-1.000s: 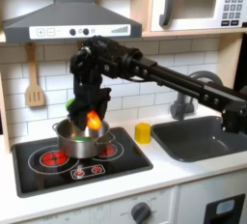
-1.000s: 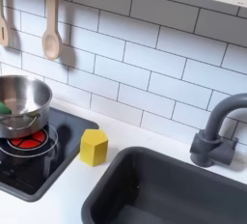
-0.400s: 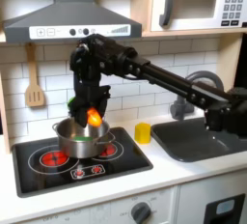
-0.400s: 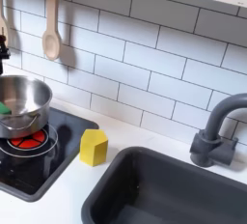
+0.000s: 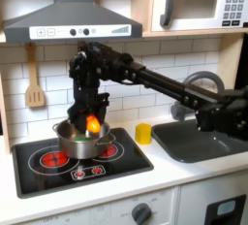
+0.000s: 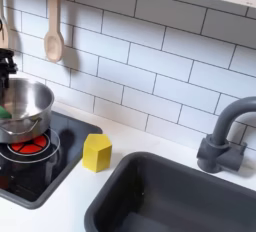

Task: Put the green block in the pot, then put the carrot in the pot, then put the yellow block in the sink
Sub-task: 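Put the carrot in the pot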

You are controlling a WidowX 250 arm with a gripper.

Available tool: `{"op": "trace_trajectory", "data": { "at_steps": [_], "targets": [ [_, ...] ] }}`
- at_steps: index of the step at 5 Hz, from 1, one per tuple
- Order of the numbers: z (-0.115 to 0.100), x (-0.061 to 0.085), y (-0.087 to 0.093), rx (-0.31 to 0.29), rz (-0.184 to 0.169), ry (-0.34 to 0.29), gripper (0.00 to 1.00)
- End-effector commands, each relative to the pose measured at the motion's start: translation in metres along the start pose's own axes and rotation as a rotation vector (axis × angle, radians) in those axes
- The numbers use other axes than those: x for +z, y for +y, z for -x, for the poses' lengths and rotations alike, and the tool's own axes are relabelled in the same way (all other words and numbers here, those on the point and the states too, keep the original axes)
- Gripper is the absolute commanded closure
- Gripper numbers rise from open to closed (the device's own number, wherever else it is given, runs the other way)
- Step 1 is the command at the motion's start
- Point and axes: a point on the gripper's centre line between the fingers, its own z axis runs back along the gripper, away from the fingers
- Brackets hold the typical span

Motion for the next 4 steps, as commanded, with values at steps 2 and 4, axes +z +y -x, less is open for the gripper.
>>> {"op": "trace_trajectory", "data": {
  "at_steps": [2, 4],
  "targets": [
    [-0.011, -0.013, -0.004, 0.006, 0.003, 0.015, 1.0],
    [-0.011, -0.029, -0.007, 0.003, 0.005, 0.048, 1.0]
  ]
}}
